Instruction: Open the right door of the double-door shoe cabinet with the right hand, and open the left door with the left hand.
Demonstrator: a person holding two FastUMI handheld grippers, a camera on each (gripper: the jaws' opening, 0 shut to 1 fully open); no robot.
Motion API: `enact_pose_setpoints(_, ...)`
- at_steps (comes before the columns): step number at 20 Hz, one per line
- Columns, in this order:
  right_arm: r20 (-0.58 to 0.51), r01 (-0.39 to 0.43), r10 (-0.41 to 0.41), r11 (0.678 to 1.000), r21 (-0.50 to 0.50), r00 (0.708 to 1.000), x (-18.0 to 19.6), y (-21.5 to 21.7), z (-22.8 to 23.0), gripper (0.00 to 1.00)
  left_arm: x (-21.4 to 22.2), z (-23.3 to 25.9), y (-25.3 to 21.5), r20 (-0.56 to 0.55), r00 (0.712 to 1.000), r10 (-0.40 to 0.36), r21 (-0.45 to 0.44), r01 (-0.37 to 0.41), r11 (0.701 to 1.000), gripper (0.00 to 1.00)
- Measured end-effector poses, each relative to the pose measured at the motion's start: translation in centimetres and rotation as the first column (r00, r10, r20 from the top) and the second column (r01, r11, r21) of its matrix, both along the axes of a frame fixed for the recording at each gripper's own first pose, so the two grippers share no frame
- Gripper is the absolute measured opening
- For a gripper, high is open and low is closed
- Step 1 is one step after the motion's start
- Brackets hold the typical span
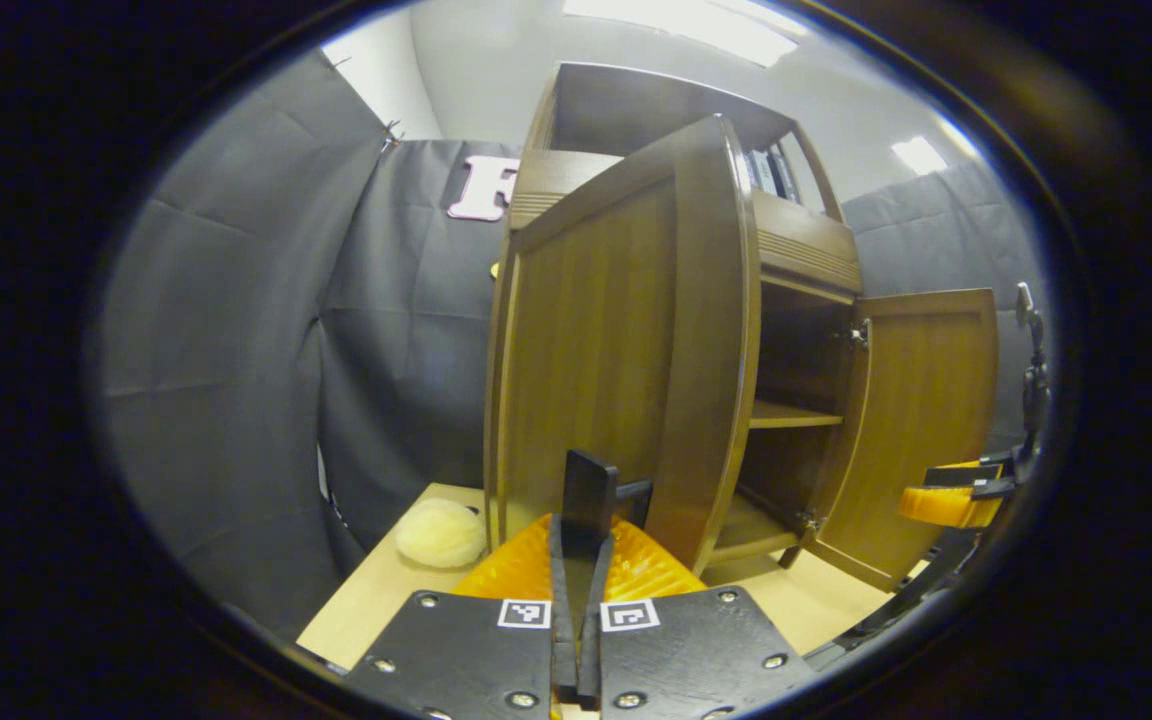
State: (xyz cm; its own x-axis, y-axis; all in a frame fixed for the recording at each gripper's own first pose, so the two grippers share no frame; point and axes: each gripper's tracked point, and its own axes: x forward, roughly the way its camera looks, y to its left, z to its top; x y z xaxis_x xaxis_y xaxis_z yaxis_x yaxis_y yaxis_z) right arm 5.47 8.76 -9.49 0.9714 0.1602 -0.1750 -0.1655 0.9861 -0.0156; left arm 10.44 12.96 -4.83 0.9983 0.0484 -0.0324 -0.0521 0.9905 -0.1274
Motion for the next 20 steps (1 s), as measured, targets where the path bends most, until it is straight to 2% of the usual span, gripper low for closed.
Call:
enact_pose_setpoints(4, 0.002, -0.012, 0.012, 1.000, -0.005, 1.000, 0.0, 0.4, 0.1, 0.99, -1.1, -0.3, 2.7, 0.009, 1.000, 0.020, 0.005, -0.020, 1.000, 0.03)
enact_pose_setpoints(7, -0.002, -0.026, 0.026, 1.000, -0.006, 1.000, 0.0, 0.9, 0.1, 0.97, -1.7, 0.1, 4.8, 0.029, 0.999, 0.021, -0.035, -0.020, 0.999, 0.02)
enact_pose_setpoints(13, 0.019, -0.049, 0.050, 0.999, -0.017, 0.999, 0.1, 1.5, 1.0, 0.97, -2.3, -0.5, 10.0, 0.022, 1.000, -0.006, 0.029, 0.006, 1.000, 0.02)
enact_pose_setpoints(17, 0.026, -0.032, 0.032, 0.999, -0.029, 0.999, 0.1, 0.7, 1.4, 0.97, -2.5, -1.1, 13.1, 0.022, 1.000, -0.017, 0.017, 0.017, 1.000, 0.02)
enact_pose_setpoints(20, 0.016, 0.002, -0.001, 0.999, -0.032, 1.000, 0.3, -0.6, 1.7, 0.97, -2.6, -1.1, 13.6, 0.023, 0.999, -0.038, 0.025, 0.038, 0.999, 0.02)
